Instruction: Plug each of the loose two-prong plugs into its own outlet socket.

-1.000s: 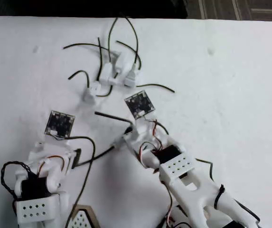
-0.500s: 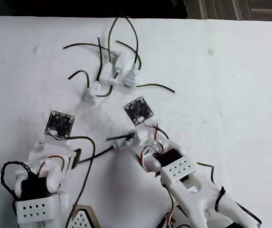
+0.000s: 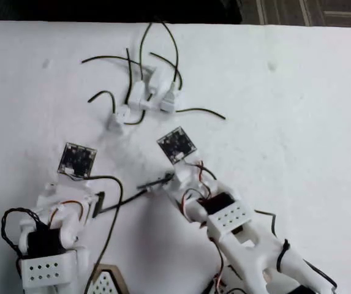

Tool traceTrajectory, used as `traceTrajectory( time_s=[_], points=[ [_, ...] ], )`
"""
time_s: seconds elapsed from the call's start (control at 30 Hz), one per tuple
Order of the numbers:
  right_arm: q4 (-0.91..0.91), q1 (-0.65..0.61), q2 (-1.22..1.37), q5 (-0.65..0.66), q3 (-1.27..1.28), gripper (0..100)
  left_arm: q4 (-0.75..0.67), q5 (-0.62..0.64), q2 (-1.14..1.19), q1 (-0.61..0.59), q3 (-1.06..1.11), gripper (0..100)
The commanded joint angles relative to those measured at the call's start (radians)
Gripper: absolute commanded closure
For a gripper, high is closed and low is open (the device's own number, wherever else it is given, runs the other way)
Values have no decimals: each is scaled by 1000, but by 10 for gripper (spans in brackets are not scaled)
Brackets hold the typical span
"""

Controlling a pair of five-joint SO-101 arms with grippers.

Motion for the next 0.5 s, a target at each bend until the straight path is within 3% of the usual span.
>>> traceTrajectory(
  time_s=[0.0,0.27,0.47],
  points=[
    [-2,-13,113,11,-57,982,3,0,-5,-4,-6,729],
    [5,-19,136,12,-103,961,-2,0,-5,-5,-6,728],
    [166,-19,-136,2,-98,759,-15,8,-5,-1,-23,727]
  ],
)
